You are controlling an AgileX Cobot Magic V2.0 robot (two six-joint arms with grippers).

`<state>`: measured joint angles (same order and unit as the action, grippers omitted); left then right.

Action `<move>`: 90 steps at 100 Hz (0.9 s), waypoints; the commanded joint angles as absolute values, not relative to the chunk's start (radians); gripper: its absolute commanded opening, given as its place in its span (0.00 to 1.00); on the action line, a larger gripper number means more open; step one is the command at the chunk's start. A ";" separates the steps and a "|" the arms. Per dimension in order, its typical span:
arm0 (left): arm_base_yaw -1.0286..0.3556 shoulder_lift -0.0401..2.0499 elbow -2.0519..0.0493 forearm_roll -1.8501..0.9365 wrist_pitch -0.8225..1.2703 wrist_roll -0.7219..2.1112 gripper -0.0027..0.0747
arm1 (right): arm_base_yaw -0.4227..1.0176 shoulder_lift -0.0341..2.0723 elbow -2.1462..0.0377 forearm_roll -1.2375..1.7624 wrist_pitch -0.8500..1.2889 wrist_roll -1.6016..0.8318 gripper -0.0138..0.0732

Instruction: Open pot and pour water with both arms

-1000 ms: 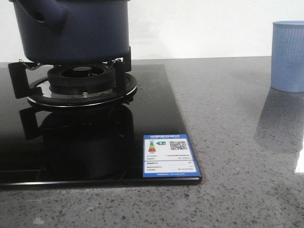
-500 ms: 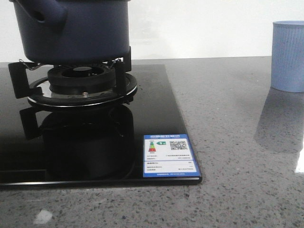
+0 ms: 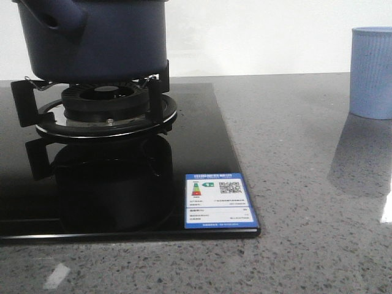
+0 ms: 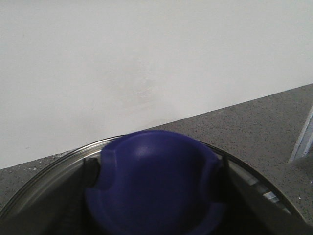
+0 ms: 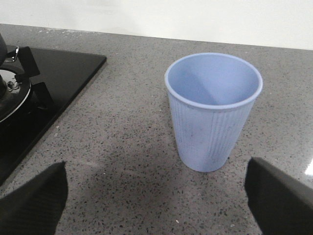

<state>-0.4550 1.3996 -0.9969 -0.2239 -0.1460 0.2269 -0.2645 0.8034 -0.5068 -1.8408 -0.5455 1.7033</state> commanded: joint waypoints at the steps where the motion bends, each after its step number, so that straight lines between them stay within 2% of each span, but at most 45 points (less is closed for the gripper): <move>1: -0.460 1.372 -1.035 -0.222 -0.248 0.225 0.54 | -0.272 0.796 -0.532 -1.857 -0.521 1.706 0.92; 14: -0.460 1.372 -1.035 -0.220 -0.245 0.225 0.56 | -0.272 0.796 -0.532 -1.857 -0.521 1.706 0.92; 26: -0.460 1.372 -1.035 -0.215 -0.212 0.225 0.72 | -0.272 0.796 -0.532 -1.857 -0.521 1.706 0.92; 33: -0.460 1.367 -1.035 -0.215 -0.199 0.225 0.77 | -0.272 0.796 -0.532 -1.857 -0.521 1.706 0.92; 52: -0.460 1.274 -1.035 -0.213 -0.199 0.225 0.77 | -0.272 0.796 -0.535 -1.841 -0.521 1.706 0.92; 67: -0.428 1.155 -1.035 -0.176 -0.175 0.274 0.76 | -0.272 0.796 -0.535 -1.696 -0.510 1.706 0.90; 72: -0.398 1.121 -1.035 -0.176 -0.165 0.277 0.74 | -0.272 0.796 -0.536 -1.630 -0.501 1.706 0.85; 77: -0.358 1.088 -1.035 -0.176 -0.149 0.277 0.67 | -0.272 0.796 -0.536 -1.561 -0.494 1.706 0.73; 79: -0.339 1.075 -1.035 -0.178 -0.141 0.277 0.62 | -0.272 0.796 -0.538 -1.530 -0.492 1.706 0.69; 84: -0.293 1.045 -1.035 -0.183 -0.115 0.277 0.49 | -0.272 0.796 -0.538 -1.476 -0.492 1.706 0.50; 90: -0.230 1.007 -1.035 -0.183 -0.070 0.277 0.28 | -0.272 0.796 -0.538 -1.442 -0.499 1.706 0.29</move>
